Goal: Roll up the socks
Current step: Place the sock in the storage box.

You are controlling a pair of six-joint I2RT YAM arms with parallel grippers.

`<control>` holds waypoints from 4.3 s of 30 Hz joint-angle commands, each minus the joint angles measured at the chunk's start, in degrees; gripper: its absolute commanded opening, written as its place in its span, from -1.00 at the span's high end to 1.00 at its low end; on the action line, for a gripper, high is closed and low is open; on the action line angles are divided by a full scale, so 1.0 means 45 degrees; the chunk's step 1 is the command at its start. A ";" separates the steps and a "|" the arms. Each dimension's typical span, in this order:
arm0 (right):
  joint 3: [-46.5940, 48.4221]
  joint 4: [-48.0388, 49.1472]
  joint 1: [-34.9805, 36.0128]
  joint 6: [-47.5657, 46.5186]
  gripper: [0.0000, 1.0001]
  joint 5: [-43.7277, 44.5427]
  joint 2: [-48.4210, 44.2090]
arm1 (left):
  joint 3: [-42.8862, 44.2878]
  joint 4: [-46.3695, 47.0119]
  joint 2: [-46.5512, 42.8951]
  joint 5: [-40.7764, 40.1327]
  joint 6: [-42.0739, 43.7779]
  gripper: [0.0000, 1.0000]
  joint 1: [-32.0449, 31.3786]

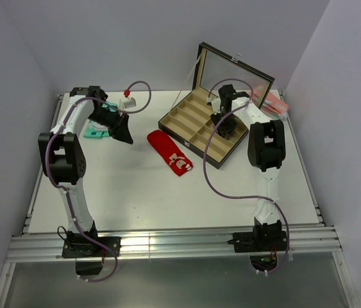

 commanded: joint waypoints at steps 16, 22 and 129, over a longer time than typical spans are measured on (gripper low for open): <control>0.0769 -0.1487 0.0205 0.1570 0.28 0.1718 0.0391 | 0.0596 -0.0196 0.0024 0.0196 -0.0510 0.46 -0.0319; 0.0360 -0.0432 0.0108 0.1922 0.15 0.1504 -0.0664 | 0.0518 -0.0157 0.0024 0.0215 -0.0471 0.46 -0.0397; -0.0852 0.0820 0.0302 0.2117 1.00 0.0370 -0.1077 | 0.1084 0.0097 0.0102 -0.0077 -0.1174 0.45 -0.1588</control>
